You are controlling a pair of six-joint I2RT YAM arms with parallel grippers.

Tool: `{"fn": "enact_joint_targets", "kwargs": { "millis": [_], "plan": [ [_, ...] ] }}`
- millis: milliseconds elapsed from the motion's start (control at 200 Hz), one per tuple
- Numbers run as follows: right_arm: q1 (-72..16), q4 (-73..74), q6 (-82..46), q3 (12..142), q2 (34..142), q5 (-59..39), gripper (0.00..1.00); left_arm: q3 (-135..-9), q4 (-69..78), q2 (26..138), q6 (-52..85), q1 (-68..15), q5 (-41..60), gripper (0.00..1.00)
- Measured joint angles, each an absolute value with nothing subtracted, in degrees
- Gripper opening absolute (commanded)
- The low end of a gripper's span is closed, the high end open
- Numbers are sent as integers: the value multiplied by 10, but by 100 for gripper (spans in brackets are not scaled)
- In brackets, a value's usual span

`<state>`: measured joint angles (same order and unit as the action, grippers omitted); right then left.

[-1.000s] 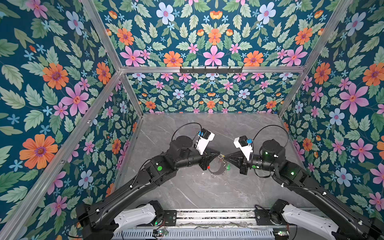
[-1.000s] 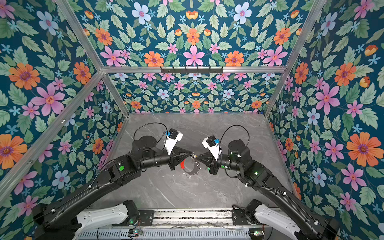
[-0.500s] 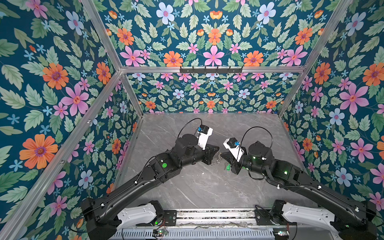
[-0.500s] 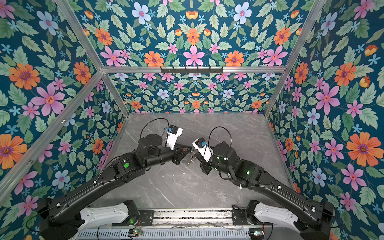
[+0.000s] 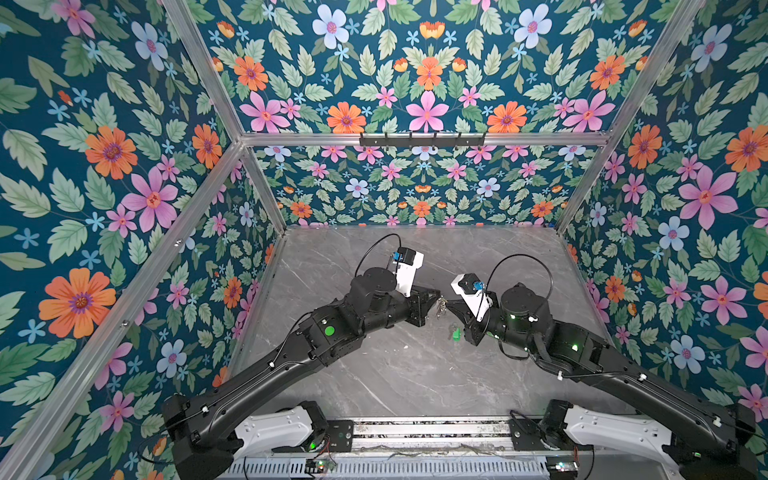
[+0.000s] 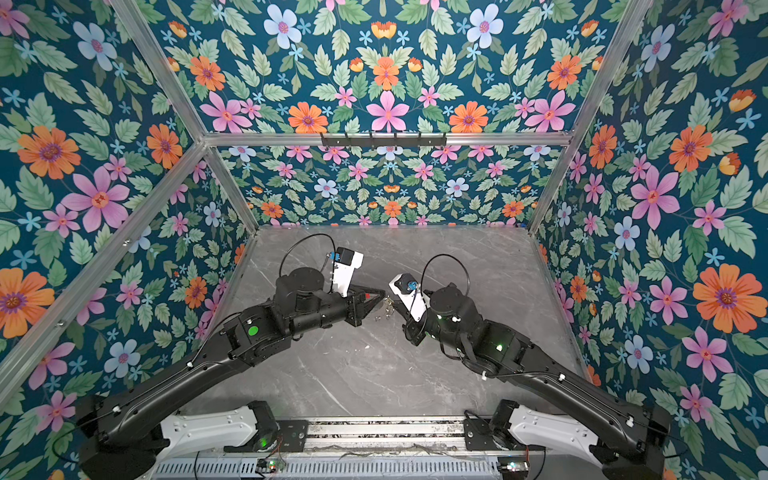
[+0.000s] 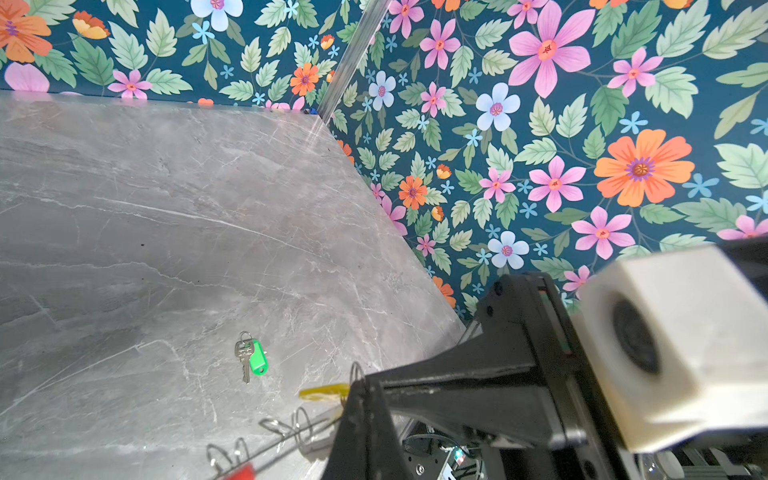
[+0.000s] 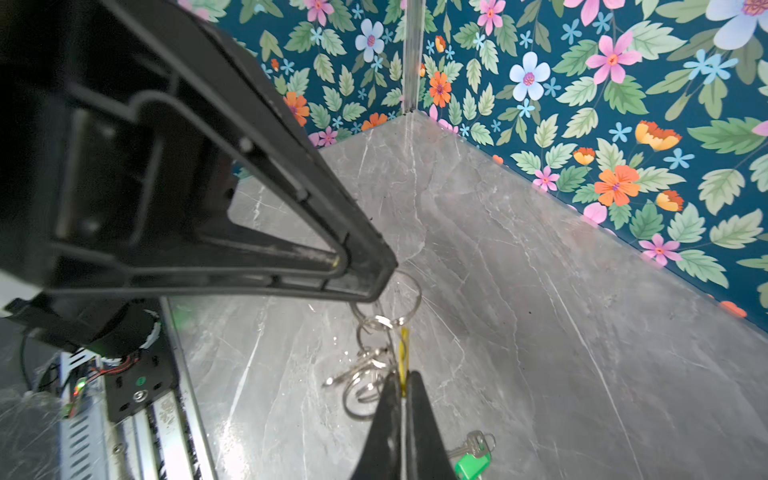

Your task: Remove the keys from the keyring

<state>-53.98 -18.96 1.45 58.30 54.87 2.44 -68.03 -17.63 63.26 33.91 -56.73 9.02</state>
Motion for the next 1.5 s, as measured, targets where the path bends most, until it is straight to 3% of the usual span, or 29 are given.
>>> {"fn": "enact_joint_targets", "kwargs": {
  "millis": [215,370,455,605,820,1140,1210,1305,1500],
  "plan": [
    [-539,-183,16,547,529,-18,50,-665,-158,624,323,-568,105,0],
    [-539,-147,10,506,516,-33,53,-655,-141,617,319,-568,112,0],
    [-539,-128,10,491,515,-32,46,-649,-130,616,319,-568,119,0],
    [-539,-102,10,486,518,-28,16,-647,-118,612,326,-568,126,0],
    [-539,-80,13,487,522,-28,1,-644,-107,608,330,-567,134,0],
    [-539,-83,16,495,518,-29,0,-643,-96,604,341,-568,134,0],
    [-539,-87,15,496,516,-31,35,-643,-95,603,341,-568,134,0],
    [-539,-72,14,474,496,-41,58,-643,-97,599,341,-568,133,0],
    [-539,-17,15,395,449,-45,63,-638,-94,592,341,-568,132,0]
  ]
}}
